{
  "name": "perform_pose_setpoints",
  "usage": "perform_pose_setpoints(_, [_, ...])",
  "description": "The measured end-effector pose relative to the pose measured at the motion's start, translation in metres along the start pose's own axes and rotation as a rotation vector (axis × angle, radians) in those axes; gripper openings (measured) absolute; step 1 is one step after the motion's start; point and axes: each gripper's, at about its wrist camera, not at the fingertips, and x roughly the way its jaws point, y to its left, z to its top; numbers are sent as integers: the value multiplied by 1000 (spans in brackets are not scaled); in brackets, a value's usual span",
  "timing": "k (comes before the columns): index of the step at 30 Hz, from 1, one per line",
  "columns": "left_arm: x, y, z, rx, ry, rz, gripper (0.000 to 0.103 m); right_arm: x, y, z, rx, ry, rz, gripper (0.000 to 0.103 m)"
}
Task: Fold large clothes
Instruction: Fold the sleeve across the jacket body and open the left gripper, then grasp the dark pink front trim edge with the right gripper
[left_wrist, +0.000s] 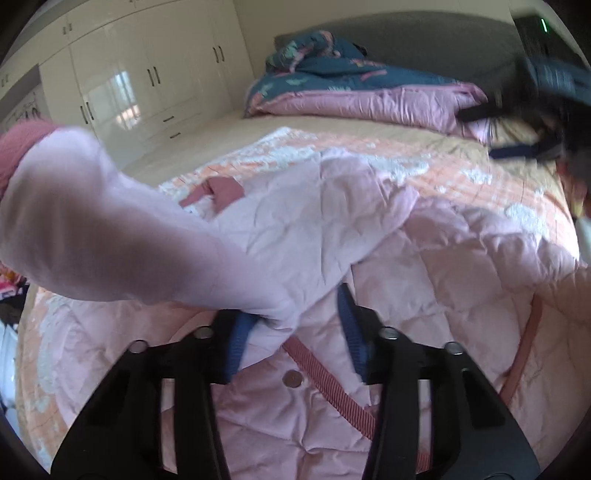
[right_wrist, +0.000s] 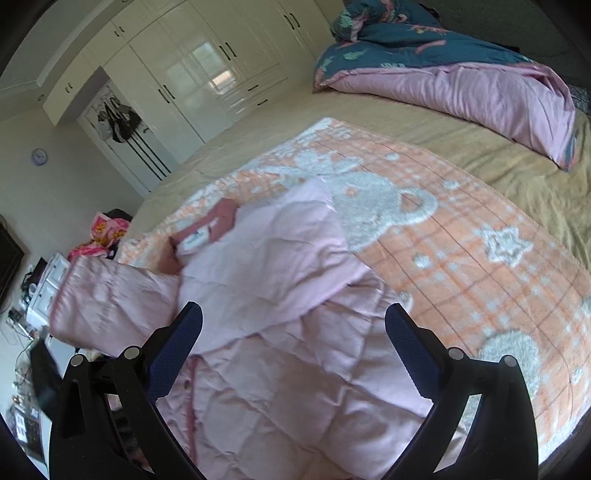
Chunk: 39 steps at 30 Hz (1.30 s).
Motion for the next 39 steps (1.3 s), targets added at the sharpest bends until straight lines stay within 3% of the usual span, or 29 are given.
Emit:
perform_pose_setpoints(1, [1,-1,0,6,1,6,17,-1,4,6,-5,5,10,99])
perform_pose_setpoints(2, [3,-2,0,5,8,13,15,-1,13,16,-24,17,31,99])
perform_pose_setpoints(9, [7,2,3,-50,26,-42,17,-15,63,44,-153,-12,110,99])
perform_pose_setpoints(15, [1,-1,7,-70,21,-90,35,-6,50,31,-109,5,94,99])
perform_pose_setpoints(21, [-14,2,13,-106,-9,-143,70,22,37,17,-84,61,103,99])
perform_pose_setpoints(28, [-14,41,14,-224,26,-82,91,62,27,-9,-61,160,120,99])
perform_pose_setpoints(39, [-26,143,-8,-546,53,73,94,104,30,-41,-25,295,157,99])
